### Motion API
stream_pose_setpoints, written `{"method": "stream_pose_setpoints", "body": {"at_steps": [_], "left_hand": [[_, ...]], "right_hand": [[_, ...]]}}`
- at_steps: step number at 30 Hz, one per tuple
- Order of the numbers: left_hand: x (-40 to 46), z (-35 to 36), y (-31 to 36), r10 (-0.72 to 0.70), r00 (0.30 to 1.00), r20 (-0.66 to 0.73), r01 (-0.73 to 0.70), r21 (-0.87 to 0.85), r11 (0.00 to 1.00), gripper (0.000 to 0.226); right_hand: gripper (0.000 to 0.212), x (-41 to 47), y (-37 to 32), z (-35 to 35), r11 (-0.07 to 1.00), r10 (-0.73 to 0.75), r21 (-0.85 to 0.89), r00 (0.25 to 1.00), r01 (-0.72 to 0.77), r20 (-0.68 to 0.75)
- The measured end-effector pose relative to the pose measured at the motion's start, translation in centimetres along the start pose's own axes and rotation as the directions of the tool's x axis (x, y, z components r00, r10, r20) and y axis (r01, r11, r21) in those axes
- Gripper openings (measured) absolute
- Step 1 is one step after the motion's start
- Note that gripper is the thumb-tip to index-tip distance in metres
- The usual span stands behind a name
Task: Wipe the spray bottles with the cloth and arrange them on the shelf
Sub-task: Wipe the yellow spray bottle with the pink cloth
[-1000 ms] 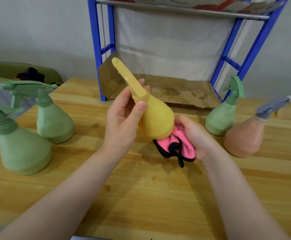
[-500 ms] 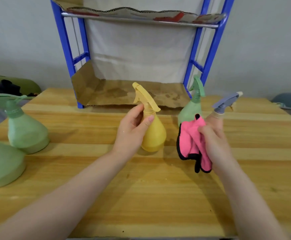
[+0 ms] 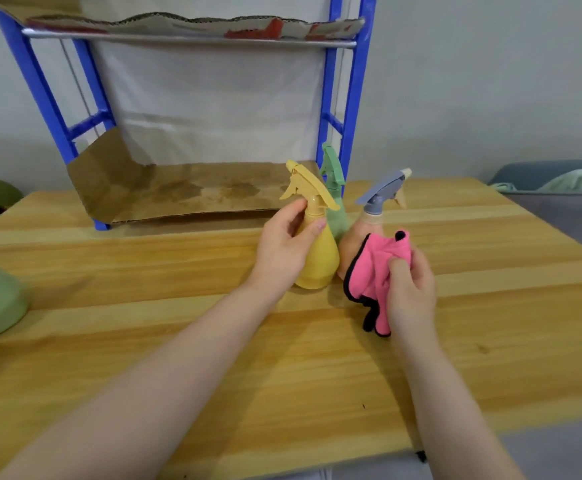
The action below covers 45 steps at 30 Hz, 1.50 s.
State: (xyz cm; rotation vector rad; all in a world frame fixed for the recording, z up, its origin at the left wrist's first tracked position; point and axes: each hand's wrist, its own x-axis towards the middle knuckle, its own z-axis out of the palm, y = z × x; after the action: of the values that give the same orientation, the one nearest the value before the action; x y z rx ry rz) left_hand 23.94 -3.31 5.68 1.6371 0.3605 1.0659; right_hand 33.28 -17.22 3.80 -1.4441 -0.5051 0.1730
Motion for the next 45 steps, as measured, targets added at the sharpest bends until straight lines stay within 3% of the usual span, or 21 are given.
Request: {"method": "stream_pose_setpoints", "body": {"at_steps": [4, 9, 18, 22, 27, 31, 35, 39, 45], "left_hand": [[0.5, 0.4, -0.5, -0.023, 0.999, -0.028, 0.024, 0.029, 0.999, 0.018], [0.8, 0.2, -1.4, -0.032, 0.998, -0.056, 0.036, 0.068, 0.997, 0.02], [1.4, 0.2, -2.1, 0.015, 1.0, -0.005, -0.013, 0.166, 0.986, 0.031], [1.2, -0.1, -2.3, -0.033, 0.999, -0.012, 0.035, 0.238, 0.971, 0.03], [0.2, -1.1, -1.6, -0.1, 0.994, 0.034, 0.083, 0.339, 0.937, 0.051], [-1.4, -3.1, -0.5, -0.119, 0.99, 0.079, 0.069, 0.469, 0.88, 0.057], [-3.6, -7.0, 1.3, -0.136, 0.989, 0.063, 0.075, 0.58, 0.811, 0.046], [-6.5, -12.1, 2.9, -0.144, 0.989, -0.047, 0.142, 0.62, 0.772, 0.032], [-12.7, -19.1, 5.6, -0.001, 0.978, -0.209, 0.14, 0.649, 0.748, 0.026]], "right_hand": [[0.02, 0.2, 0.4, -0.1, 1.0, 0.015, 0.006, 0.999, -0.015, -0.037], [0.013, 0.0, 0.6, 0.3, 0.999, -0.048, -0.014, 0.999, 0.048, 0.011], [0.017, 0.1, 0.9, 0.5, 0.999, -0.037, -0.02, 0.997, 0.039, 0.072], [0.014, -0.1, 0.9, 0.5, 0.999, -0.036, -0.016, 0.994, 0.038, 0.106], [0.026, -0.8, 0.2, 0.5, 0.997, -0.082, 0.017, 0.974, 0.08, 0.213], [0.025, -1.6, 0.2, 0.8, 0.99, -0.134, -0.008, 0.946, 0.143, 0.294], [0.032, -3.2, -0.3, 2.5, 0.938, -0.262, -0.104, 0.872, 0.331, 0.414], [0.032, -5.4, -1.4, 5.9, 0.957, -0.228, -0.04, 0.826, 0.289, 0.516], [0.03, -9.4, -2.9, 13.0, 0.95, -0.242, 0.003, 0.726, 0.313, 0.643]]}}
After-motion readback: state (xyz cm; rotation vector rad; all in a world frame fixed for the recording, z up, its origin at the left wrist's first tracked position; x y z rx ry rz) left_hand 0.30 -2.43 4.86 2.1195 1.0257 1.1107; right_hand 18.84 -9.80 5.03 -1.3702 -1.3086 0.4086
